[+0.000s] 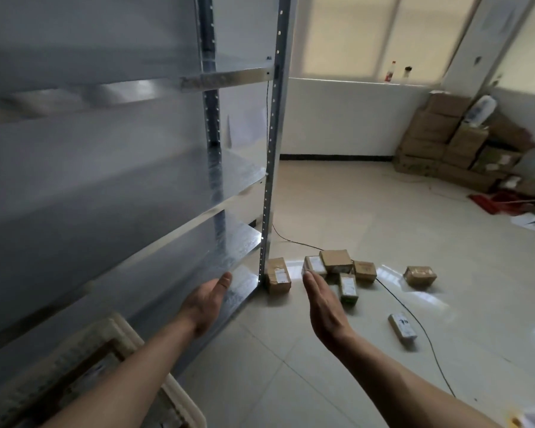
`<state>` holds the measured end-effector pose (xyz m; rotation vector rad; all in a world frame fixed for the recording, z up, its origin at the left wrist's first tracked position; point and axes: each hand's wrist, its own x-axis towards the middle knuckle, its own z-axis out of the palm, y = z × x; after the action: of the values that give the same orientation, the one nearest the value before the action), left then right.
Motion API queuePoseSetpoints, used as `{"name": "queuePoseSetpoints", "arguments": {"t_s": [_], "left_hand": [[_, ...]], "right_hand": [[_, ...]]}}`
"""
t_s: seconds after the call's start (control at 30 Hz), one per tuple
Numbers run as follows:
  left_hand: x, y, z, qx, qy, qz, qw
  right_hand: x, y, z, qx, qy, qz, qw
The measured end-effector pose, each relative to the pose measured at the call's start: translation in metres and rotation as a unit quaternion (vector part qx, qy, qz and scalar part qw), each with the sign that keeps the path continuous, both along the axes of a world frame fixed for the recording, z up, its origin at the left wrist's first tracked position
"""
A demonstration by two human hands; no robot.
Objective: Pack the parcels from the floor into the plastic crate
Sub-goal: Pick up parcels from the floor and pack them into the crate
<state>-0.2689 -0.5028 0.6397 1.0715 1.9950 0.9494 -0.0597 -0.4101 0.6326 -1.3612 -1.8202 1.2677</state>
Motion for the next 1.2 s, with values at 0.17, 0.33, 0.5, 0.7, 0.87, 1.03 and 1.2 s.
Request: {"name": "queuePoseSetpoints", "arguments": {"t_s": [0.17,0.33,0.5,0.7,0.87,1.03,1.2], "left_hand": [[0.024,0.046,-0.001,-0.005,-0.008,-0.013,1.000],[0.053,0.105,0.006,-0.025,0.014,-0.024,0.999],[0.085,0.167,0.015,-0.025,0.009,-0.023,0.999],[0.121,0.238,0.015,-0.019,0.017,-0.028,0.999],[0.150,0.289,0.017,-0.035,0.007,-0.048,0.998],[0.158,0.344,0.008,-0.037,0.013,-0.083,0.996],[0.151,0.417,-0.009,-0.059,0.011,-0.106,0.993]], "right_hand": [[0.031,0.041,-0.005,-0.016,0.011,-0.017,1.000],[0.056,0.096,-0.005,-0.033,0.034,-0.031,0.998],[0.087,0.163,-0.005,-0.024,0.021,-0.020,0.999],[0.122,0.232,0.003,-0.024,0.028,-0.022,0.999],[0.147,0.279,0.004,-0.045,0.026,-0.033,0.998],[0.162,0.324,0.001,-0.037,0.019,-0.061,0.997],[0.165,0.379,-0.014,-0.048,-0.003,-0.088,0.995]]}}
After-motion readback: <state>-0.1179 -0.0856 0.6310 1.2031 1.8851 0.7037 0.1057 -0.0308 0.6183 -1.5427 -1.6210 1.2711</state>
